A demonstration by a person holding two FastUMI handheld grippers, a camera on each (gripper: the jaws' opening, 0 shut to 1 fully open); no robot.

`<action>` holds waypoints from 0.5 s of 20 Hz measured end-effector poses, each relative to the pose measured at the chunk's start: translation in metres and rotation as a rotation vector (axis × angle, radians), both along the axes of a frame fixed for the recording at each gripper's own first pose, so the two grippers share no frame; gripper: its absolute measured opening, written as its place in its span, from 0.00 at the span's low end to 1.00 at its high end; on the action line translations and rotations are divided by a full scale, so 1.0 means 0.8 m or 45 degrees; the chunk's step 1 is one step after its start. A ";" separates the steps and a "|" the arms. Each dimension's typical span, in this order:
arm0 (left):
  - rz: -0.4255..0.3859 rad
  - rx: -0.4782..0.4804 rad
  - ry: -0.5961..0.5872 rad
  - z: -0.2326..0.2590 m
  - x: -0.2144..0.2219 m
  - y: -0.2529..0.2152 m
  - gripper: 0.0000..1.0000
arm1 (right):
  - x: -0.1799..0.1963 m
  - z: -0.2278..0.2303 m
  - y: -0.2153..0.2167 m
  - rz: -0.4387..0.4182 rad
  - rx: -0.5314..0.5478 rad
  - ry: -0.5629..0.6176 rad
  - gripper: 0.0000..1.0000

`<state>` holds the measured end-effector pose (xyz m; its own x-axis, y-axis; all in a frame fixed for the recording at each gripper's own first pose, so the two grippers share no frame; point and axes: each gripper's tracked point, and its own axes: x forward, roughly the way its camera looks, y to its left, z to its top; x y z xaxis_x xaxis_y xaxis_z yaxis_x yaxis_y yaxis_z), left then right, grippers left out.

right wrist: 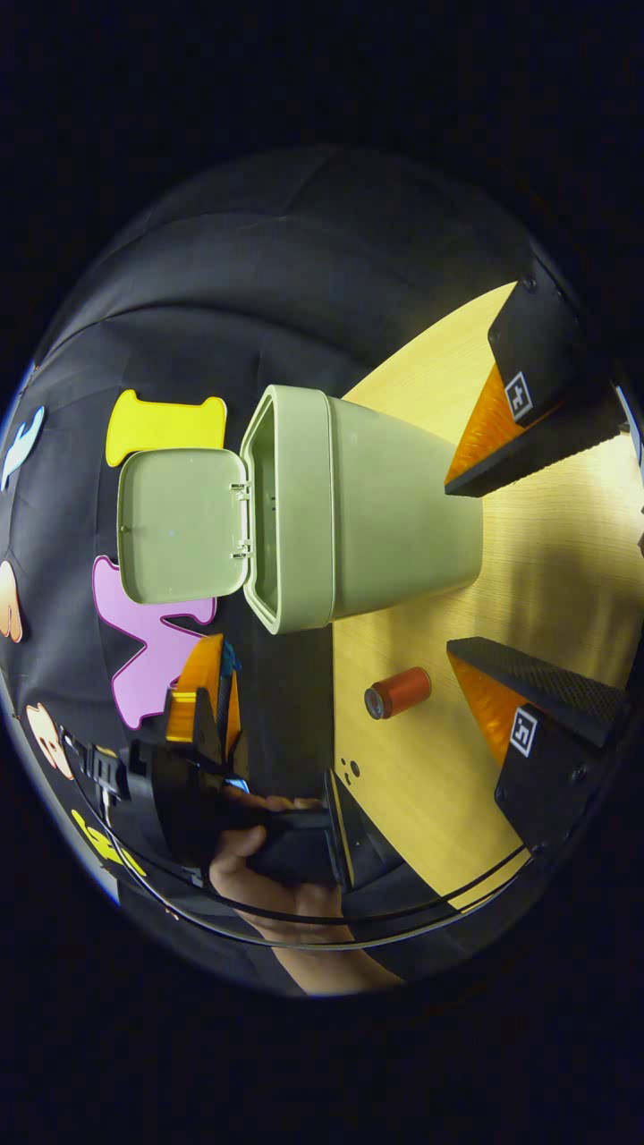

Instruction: Press the lid of the desktop garbage bin to open it, pick up the crumpled paper on the desktop and throw it into the bin, then pick up the pop can on the desktop and drop it into the bin, and finally close the garbage bin lid.

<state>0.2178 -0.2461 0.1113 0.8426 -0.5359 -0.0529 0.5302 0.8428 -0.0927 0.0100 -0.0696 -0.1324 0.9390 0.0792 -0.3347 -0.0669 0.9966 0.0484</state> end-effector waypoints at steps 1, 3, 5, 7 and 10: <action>-0.038 0.022 0.001 -0.002 -0.003 -0.015 0.27 | -0.002 0.000 -0.001 -0.003 -0.006 0.001 0.99; -0.098 0.046 0.010 -0.006 -0.005 -0.040 0.27 | -0.003 0.001 -0.007 -0.021 -0.004 0.001 0.99; -0.138 0.077 0.014 -0.011 -0.002 -0.060 0.27 | -0.005 -0.001 -0.014 -0.047 0.006 0.005 0.99; -0.170 0.101 0.021 -0.018 -0.002 -0.078 0.27 | -0.009 -0.002 -0.021 -0.069 0.016 0.015 0.99; -0.190 0.125 0.036 -0.031 0.000 -0.088 0.27 | -0.011 -0.006 -0.029 -0.093 0.028 0.028 0.99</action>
